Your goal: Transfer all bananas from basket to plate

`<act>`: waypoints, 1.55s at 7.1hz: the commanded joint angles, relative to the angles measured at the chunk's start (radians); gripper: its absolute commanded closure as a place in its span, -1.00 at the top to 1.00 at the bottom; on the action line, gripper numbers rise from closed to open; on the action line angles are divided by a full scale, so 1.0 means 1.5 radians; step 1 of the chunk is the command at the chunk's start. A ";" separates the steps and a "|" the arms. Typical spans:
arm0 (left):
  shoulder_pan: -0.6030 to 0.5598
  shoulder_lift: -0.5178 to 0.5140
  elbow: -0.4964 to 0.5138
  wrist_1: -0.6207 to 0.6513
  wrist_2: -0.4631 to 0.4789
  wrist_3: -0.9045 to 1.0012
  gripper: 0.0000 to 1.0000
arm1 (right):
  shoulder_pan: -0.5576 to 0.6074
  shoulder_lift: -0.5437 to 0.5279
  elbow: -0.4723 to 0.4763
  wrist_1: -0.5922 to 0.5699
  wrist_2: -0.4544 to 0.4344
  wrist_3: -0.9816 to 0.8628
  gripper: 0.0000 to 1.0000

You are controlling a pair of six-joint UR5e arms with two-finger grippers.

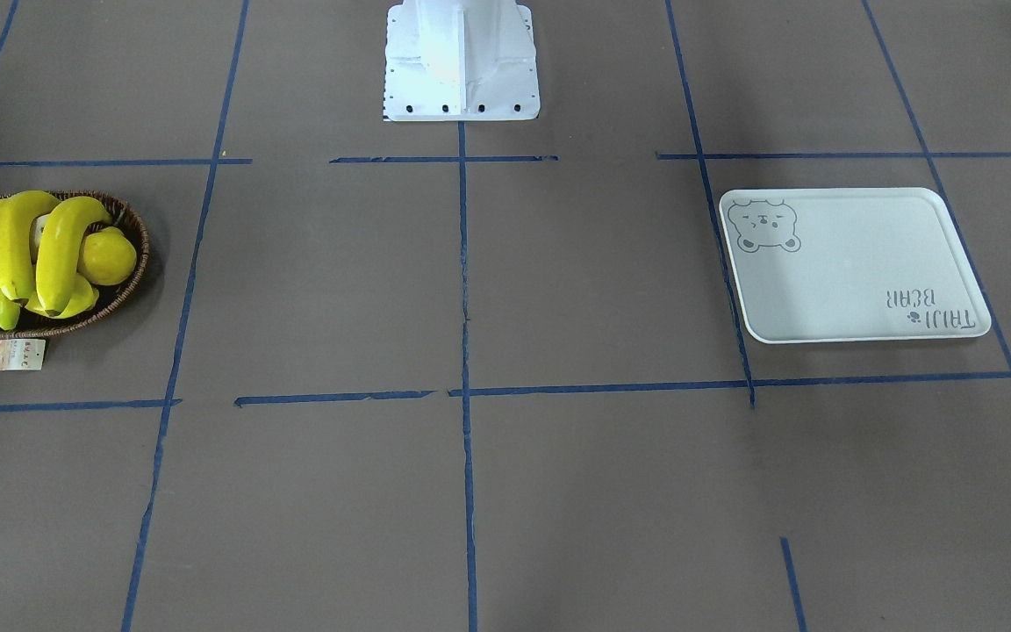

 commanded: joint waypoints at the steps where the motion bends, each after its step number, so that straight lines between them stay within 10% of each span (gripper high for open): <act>1: 0.000 0.000 0.001 0.000 0.000 0.000 1.00 | -0.070 0.005 0.091 0.000 0.002 0.081 0.99; 5: 0.001 0.002 0.009 0.000 0.000 -0.001 1.00 | -0.336 -0.032 0.233 0.158 -0.182 0.555 0.99; 7: 0.001 0.002 0.012 0.000 0.000 -0.002 1.00 | -0.402 -0.119 0.233 0.288 -0.246 0.637 0.98; 11: 0.001 0.002 0.013 0.000 0.000 -0.001 1.00 | -0.528 -0.158 0.226 0.312 -0.352 0.708 0.84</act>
